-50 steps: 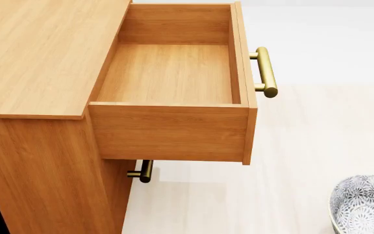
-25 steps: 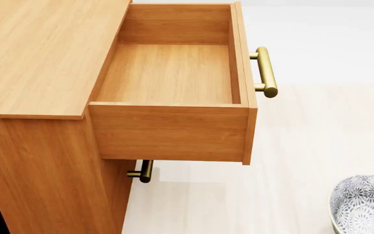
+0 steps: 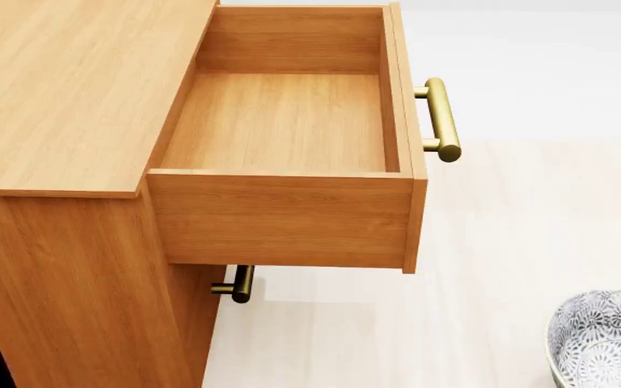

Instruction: Put the bowl on top of the cabinet.

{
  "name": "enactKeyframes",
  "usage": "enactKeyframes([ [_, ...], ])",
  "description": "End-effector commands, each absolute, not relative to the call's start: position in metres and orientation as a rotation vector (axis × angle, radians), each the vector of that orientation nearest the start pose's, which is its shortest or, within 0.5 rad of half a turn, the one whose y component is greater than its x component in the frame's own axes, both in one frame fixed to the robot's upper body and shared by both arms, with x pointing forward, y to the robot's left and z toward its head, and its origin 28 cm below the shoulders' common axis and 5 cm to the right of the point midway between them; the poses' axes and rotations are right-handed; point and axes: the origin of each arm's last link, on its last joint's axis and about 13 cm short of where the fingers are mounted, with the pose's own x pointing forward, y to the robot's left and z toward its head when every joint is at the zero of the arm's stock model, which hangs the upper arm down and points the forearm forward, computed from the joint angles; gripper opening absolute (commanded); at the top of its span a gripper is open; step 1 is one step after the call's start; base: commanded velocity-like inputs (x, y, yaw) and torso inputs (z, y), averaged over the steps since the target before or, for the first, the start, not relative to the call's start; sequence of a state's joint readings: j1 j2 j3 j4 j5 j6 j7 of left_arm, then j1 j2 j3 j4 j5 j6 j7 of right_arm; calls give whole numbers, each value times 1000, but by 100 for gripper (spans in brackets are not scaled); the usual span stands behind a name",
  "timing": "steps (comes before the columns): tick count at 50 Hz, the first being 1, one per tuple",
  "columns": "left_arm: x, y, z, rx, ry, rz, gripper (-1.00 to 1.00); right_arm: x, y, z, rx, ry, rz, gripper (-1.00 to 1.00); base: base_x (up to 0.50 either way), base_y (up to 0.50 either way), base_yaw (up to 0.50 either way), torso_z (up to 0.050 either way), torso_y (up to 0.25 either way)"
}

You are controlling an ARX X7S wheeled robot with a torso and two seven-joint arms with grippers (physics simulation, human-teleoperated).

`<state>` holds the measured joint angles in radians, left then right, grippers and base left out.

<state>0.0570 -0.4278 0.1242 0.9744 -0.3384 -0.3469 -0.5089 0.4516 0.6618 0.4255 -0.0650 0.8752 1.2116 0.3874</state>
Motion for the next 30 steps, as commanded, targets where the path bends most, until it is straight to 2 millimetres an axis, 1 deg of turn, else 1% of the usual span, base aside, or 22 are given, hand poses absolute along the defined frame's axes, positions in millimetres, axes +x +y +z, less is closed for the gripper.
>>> enactKeyframes([
  [1, 149, 214, 169, -29, -465, 48, 100, 240, -278, 149, 243, 479, -415, 100, 0, 0, 0, 0, 0],
  [7, 149, 214, 167, -24, -459, 46, 100, 244, -279, 134, 273, 477, -441, 100, 0, 0, 0, 0, 0],
  [18, 152, 217, 165, -22, -457, 60, 100, 247, -279, 128, 267, 482, -492, 100, 0, 0, 0, 0, 0],
  [22, 152, 217, 164, -21, -455, 60, 100, 247, -280, 123, 272, 481, -513, 100, 0, 0, 0, 0, 0],
  [23, 152, 217, 164, -21, -455, 61, 100, 247, -282, 120, 278, 479, -520, 100, 0, 0, 0, 0, 0],
  [30, 153, 217, 163, -19, -452, 61, 100, 249, -281, 115, 322, 461, -536, 100, 0, 0, 0, 0, 0],
])
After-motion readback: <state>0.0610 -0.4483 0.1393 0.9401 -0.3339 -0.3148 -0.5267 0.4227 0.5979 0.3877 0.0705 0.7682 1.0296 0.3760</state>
